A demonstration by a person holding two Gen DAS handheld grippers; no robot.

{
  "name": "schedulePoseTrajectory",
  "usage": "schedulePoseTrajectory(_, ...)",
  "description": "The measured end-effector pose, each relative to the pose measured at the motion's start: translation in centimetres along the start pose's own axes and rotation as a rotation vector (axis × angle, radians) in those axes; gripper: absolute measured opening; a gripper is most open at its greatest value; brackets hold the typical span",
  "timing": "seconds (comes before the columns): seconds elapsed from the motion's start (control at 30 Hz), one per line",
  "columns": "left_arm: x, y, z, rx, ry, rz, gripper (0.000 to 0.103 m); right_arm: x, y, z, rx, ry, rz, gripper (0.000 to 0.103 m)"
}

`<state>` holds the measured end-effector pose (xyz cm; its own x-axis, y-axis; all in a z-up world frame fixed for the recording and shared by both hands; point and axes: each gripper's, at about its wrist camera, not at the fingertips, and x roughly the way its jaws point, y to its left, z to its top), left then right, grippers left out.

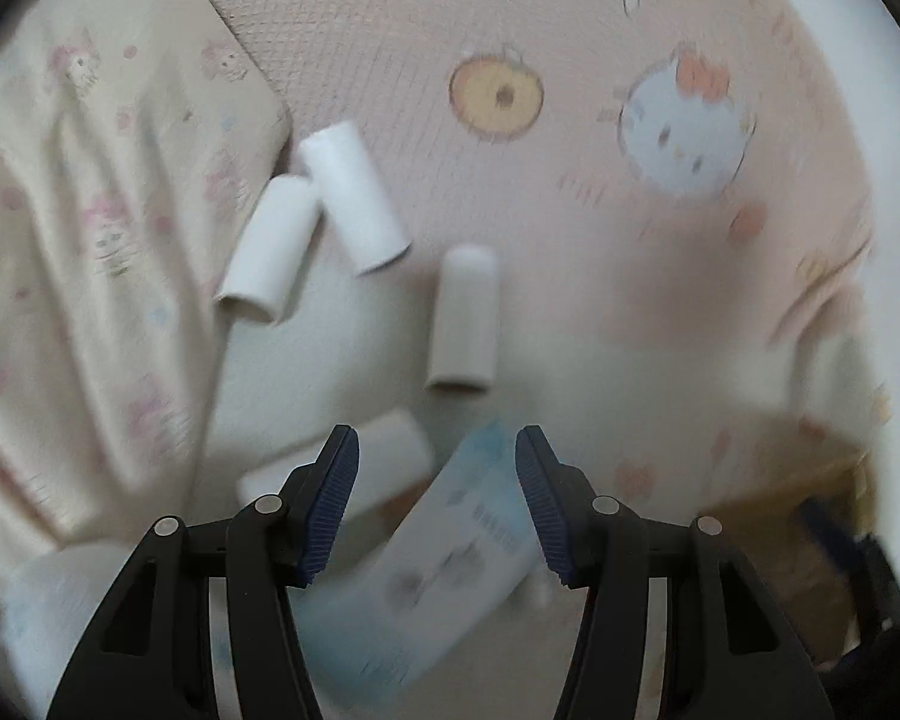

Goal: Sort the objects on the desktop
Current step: 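Close the left gripper around a white tube while the right gripper grasps another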

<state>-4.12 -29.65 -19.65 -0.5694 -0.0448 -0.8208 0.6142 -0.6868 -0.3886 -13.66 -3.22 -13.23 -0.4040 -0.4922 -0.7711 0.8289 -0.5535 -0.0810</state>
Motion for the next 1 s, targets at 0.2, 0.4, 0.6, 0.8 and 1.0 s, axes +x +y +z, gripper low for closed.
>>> schedulePoseTrajectory(0.2,3.0,0.2,2.2,0.033,-0.041,-0.113,0.059,3.5,0.4,1.7,0.04,0.035,0.035,0.079)
schedulePoseTrajectory(0.4,5.6,1.2,4.0,-0.005,-0.003,-0.315,0.059,7.6,0.4,3.0,0.112,0.088,0.077,0.079)
schedulePoseTrajectory(0.6,8.2,2.2,4.4,-0.098,0.079,-0.31,0.059,11.2,0.3,4.2,0.174,0.117,0.105,0.079)
schedulePoseTrajectory(0.8,10.9,2.9,6.1,-0.208,0.119,-0.372,0.059,14.3,0.5,4.6,0.183,0.169,0.131,0.079)
schedulePoseTrajectory(1.0,13.2,1.9,6.7,-0.192,0.17,-0.364,0.059,16.9,1.0,4.8,0.188,0.21,0.19,0.079)
